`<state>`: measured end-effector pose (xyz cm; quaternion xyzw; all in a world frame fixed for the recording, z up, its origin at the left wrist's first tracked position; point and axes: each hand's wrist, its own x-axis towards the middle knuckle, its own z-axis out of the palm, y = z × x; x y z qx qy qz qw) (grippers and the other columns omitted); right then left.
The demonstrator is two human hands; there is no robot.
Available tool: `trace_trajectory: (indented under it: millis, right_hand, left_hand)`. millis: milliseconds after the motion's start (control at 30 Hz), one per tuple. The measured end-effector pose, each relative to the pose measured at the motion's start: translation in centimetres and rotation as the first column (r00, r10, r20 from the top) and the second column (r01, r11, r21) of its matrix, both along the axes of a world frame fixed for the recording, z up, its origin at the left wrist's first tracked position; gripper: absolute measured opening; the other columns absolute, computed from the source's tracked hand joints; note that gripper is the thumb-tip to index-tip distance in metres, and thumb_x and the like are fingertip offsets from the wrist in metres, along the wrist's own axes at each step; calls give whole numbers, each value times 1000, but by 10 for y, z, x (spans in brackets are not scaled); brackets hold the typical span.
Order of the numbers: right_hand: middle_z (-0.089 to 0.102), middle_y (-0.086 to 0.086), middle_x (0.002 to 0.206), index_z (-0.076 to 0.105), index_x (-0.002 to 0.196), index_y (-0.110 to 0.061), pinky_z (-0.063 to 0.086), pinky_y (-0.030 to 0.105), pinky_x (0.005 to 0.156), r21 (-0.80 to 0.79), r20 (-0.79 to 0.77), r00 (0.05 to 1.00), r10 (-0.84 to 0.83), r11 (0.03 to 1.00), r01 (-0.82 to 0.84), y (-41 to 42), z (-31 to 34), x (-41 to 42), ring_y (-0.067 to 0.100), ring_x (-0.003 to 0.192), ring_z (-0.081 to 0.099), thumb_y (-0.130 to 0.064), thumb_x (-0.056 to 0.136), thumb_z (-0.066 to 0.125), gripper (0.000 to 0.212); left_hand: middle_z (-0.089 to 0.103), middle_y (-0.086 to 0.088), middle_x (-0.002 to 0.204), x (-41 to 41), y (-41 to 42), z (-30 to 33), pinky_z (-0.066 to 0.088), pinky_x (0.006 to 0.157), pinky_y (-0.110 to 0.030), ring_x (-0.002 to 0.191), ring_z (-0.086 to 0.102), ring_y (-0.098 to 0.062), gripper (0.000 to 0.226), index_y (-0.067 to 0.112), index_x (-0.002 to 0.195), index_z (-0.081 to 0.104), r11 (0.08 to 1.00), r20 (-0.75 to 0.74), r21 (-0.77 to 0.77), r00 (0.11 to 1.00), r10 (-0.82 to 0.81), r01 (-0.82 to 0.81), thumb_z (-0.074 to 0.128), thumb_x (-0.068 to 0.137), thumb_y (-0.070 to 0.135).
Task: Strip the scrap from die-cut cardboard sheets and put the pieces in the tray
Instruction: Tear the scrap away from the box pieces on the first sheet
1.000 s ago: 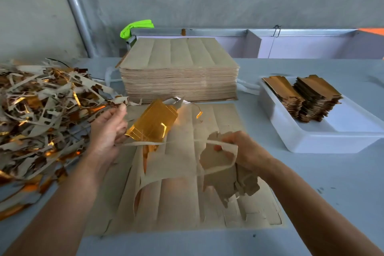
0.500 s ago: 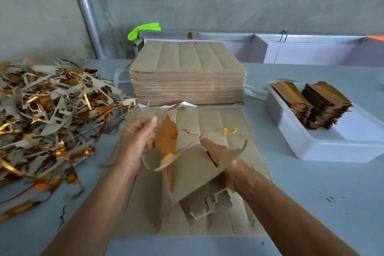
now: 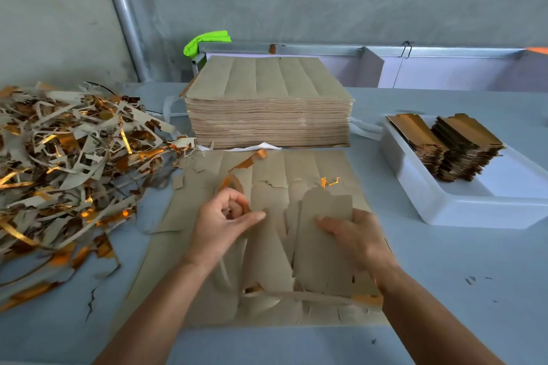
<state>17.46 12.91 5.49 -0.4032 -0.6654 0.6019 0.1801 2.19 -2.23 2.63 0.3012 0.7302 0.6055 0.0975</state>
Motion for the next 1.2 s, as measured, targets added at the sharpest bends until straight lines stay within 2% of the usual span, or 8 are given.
trace_trajectory:
  millis: [167,300,500,633,800,967,1133,1200]
  right_hand:
    - [67,-4,69,63,74,-22,44,14,38,-42,-175,974,-146,989,141,-13,-10,13,10,62,63,-17,84,68,13]
    - [69,-1,75,63,75,-23,49,24,50,-35,-224,958,-177,984,174,-19,-14,16,17,71,65,-22,86,67,11]
    - [72,10,77,68,79,-11,57,41,69,-84,-300,884,-360,932,351,-15,-20,31,28,74,67,-19,87,65,12]
    - [70,1,77,66,82,-12,53,30,63,-117,-373,769,-520,848,517,6,-16,47,16,71,65,-19,88,65,10]
    - [66,-11,75,66,84,-16,48,13,48,-4,-498,660,-562,763,647,38,8,67,-2,59,61,-20,90,59,10]
    - [58,-2,99,49,121,-20,45,25,56,218,-333,872,-360,870,443,43,13,58,14,84,58,-9,90,56,34]
    - [51,-9,93,24,146,-30,44,31,76,478,-169,981,-98,862,168,25,7,31,17,86,50,2,87,58,75]
    - [58,-7,92,32,144,-27,37,24,74,601,-52,998,-27,797,53,18,7,20,13,79,47,6,86,54,71]
  left_hand:
    - [54,-5,88,20,17,-6,43,66,-15,77,50,-14,54,16,107,54,974,-54,62,974,221,-218,86,64,24]
    - [47,7,104,38,32,-13,34,76,-14,92,46,-5,72,25,117,49,979,-232,-71,958,170,-191,87,56,36]
    - [39,8,113,55,37,-38,26,80,2,103,47,-10,59,18,120,52,978,-336,-195,942,11,-81,77,67,14]
    - [42,7,112,54,35,-43,35,83,-6,102,47,-7,58,24,118,51,983,-281,-182,959,-28,-24,78,68,14]
    - [49,6,78,52,31,-41,39,65,-14,74,50,-10,42,31,99,54,990,-208,-121,977,43,-69,82,69,22]
    - [43,6,58,32,18,-31,32,54,-22,53,41,-9,33,10,106,63,925,-303,-284,939,162,-252,76,76,10]
    - [53,4,57,17,-1,7,39,53,-9,50,48,-4,26,15,91,62,949,-283,53,906,314,-312,68,78,-7]
    - [56,0,60,11,-5,23,43,56,-11,52,49,-4,25,15,92,61,939,-236,174,914,331,-295,68,79,-5]
